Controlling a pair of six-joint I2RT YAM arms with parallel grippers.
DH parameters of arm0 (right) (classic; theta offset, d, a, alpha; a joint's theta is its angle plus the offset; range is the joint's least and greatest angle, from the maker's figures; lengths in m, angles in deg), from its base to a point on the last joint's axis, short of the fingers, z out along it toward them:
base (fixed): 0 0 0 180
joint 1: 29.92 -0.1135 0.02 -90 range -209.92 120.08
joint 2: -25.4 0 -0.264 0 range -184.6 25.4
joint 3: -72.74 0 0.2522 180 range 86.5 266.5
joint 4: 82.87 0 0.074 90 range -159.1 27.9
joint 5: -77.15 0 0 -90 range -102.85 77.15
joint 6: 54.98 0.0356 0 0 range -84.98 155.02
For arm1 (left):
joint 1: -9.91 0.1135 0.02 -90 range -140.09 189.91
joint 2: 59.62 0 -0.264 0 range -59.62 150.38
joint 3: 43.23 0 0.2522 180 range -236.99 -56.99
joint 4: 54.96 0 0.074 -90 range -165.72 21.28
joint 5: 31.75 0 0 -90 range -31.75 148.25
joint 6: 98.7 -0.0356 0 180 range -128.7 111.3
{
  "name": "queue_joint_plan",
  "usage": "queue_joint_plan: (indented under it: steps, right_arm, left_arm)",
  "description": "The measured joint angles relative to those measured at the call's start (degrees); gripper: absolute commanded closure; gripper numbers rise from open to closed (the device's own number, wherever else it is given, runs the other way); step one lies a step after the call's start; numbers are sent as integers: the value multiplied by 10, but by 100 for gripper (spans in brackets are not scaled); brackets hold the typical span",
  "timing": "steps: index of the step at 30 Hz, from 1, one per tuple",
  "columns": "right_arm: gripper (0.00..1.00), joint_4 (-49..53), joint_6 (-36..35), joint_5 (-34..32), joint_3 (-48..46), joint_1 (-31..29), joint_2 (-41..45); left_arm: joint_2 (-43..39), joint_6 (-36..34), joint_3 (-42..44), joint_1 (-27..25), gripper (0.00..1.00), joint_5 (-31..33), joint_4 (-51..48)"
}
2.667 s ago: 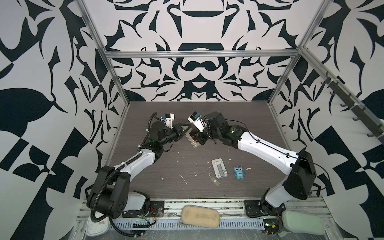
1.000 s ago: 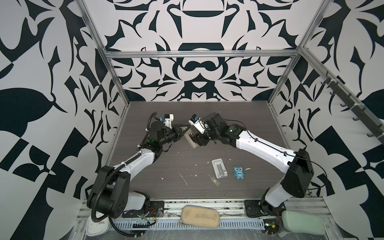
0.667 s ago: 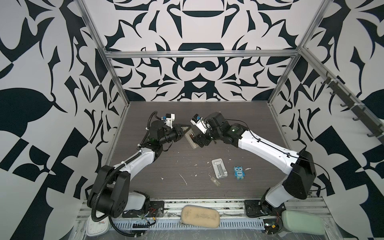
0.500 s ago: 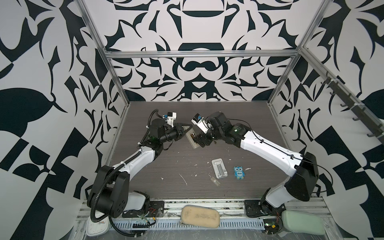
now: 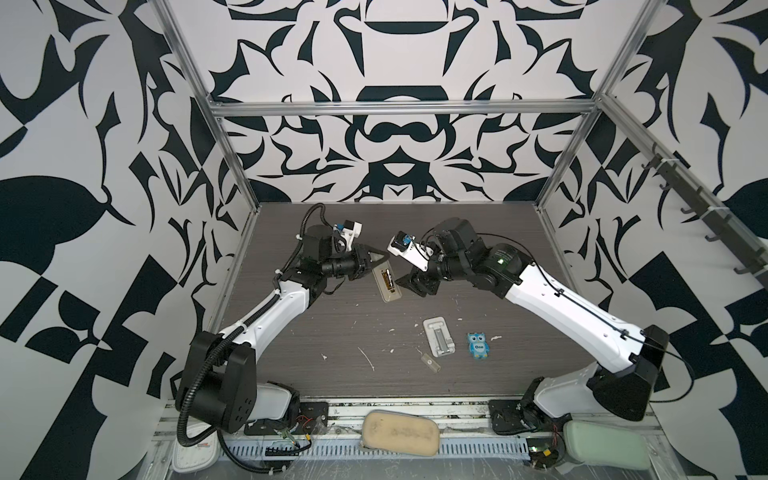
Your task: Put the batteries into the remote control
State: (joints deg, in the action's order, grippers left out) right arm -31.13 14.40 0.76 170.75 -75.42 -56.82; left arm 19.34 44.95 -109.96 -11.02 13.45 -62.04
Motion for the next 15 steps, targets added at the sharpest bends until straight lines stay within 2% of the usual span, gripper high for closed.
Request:
queue_joint_plan:
  steps: [6, 15]
  right_arm:
    - [47, 38, -65, 12, 21, 0, -30]
    - [57, 43, -92, 28, 42, -11, -57]
  left_arm:
    - [4, -74, -37, 0, 100, -14, -117]
    - [4, -107, -38, 0, 100, -32, -168]
